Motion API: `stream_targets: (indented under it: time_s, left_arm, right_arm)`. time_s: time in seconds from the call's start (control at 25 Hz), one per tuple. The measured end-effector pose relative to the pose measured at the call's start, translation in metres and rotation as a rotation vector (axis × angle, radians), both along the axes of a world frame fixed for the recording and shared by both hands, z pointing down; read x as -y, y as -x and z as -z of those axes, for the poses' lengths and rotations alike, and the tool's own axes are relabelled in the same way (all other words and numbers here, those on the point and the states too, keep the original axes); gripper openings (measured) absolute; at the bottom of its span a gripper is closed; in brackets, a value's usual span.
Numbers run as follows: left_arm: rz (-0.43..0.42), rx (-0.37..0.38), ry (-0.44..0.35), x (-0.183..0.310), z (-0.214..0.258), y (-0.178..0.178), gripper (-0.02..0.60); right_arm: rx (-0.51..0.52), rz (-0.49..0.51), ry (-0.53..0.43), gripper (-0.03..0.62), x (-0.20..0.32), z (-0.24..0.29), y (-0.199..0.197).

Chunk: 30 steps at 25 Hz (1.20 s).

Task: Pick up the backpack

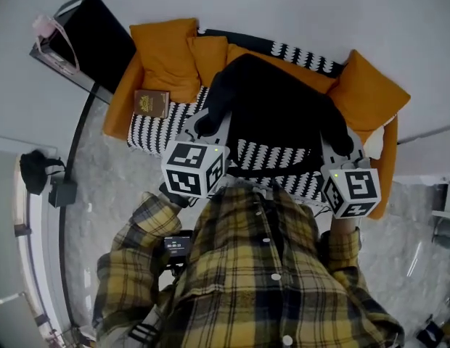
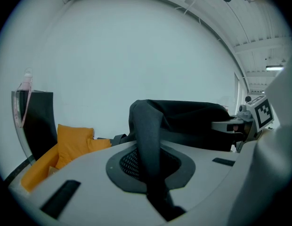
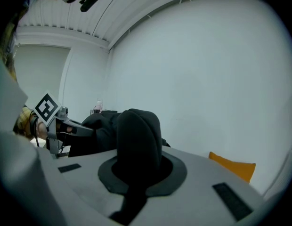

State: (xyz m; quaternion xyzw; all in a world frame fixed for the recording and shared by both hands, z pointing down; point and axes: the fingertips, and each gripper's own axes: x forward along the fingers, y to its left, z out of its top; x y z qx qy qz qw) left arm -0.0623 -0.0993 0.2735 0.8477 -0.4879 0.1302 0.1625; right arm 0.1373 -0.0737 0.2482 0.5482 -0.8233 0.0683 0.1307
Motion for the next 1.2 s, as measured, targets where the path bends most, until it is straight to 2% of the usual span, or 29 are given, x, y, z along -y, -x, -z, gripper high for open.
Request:
stream_targets:
  time_s: [1.2]
  left_arm:
    - [0.032, 0.031, 0.041, -0.011, -0.021, 0.014, 0.037]
  right_arm:
    - [-0.009, 0.034, 0.056, 0.031, -0.001, -0.025, 0.017]
